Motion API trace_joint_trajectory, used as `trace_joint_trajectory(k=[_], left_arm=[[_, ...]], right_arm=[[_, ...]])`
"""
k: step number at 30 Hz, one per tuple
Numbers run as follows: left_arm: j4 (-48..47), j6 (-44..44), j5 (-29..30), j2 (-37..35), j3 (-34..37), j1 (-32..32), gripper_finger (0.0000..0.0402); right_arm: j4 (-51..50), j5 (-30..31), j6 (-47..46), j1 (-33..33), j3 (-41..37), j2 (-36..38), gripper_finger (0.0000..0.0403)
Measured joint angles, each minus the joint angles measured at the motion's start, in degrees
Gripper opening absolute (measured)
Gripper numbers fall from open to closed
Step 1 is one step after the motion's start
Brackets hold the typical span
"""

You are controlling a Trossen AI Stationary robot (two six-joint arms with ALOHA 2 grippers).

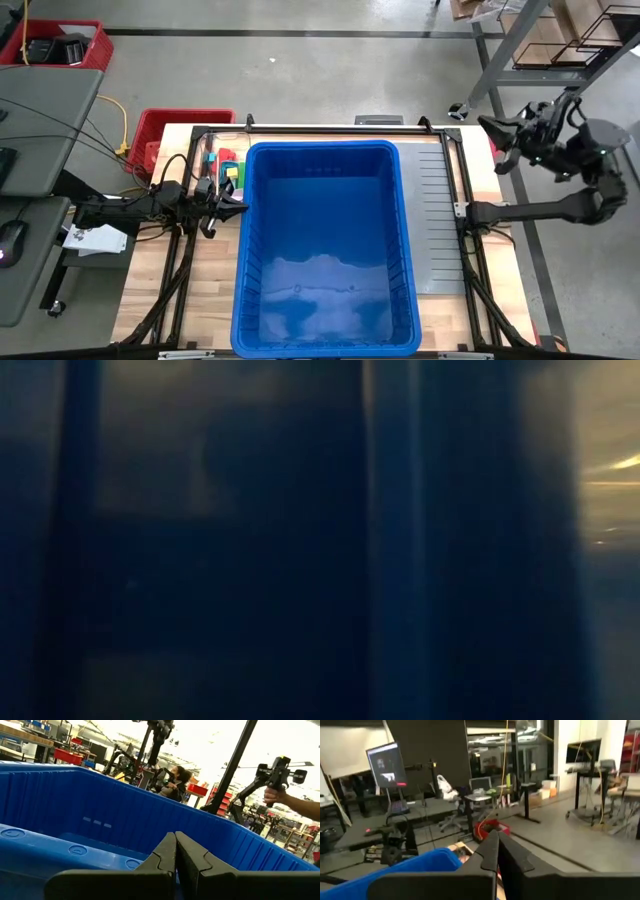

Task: Sort blocks

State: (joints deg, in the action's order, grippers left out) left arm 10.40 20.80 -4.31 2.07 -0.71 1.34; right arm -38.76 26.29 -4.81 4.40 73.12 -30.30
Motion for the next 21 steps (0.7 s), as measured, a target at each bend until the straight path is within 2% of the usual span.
trace_joint_trajectory(k=[2,4,9,13,14,17,21], left_arm=[[1.03,-2.76,1.97,0.05,0.07,-0.02,0.0001],[7.10,-3.79,10.28,0.22,0.11,0.09,0.0001],[31.63,12.99,28.33,0.04,0.06,0.12,0.0001],[44.23,15.01,42.05,0.04,0.09,0.13,0.0001],[46.42,15.09,43.49,-0.05,0.09,0.15,0.0001],[51.78,16.71,42.59,-0.15,0.07,0.13,0.0001],[51.69,16.45,40.08,0.09,-0.23,0.15,0.0001]], right_arm=[[0.51,1.01,-2.67,0.00,1.63,-1.51,0.0000],[1.40,3.48,-5.51,0.00,2.62,-3.03,0.0000],[2.90,10.64,-9.51,0.00,2.93,-6.48,0.0000],[2.60,12.20,-14.12,0.00,2.93,-8.81,0.0000],[2.62,12.01,-15.51,0.00,2.93,-9.31,0.0000],[2.56,10.50,-17.23,0.00,2.93,-10.17,0.0000],[2.50,10.13,-16.50,0.00,2.93,-10.24,0.0000]])
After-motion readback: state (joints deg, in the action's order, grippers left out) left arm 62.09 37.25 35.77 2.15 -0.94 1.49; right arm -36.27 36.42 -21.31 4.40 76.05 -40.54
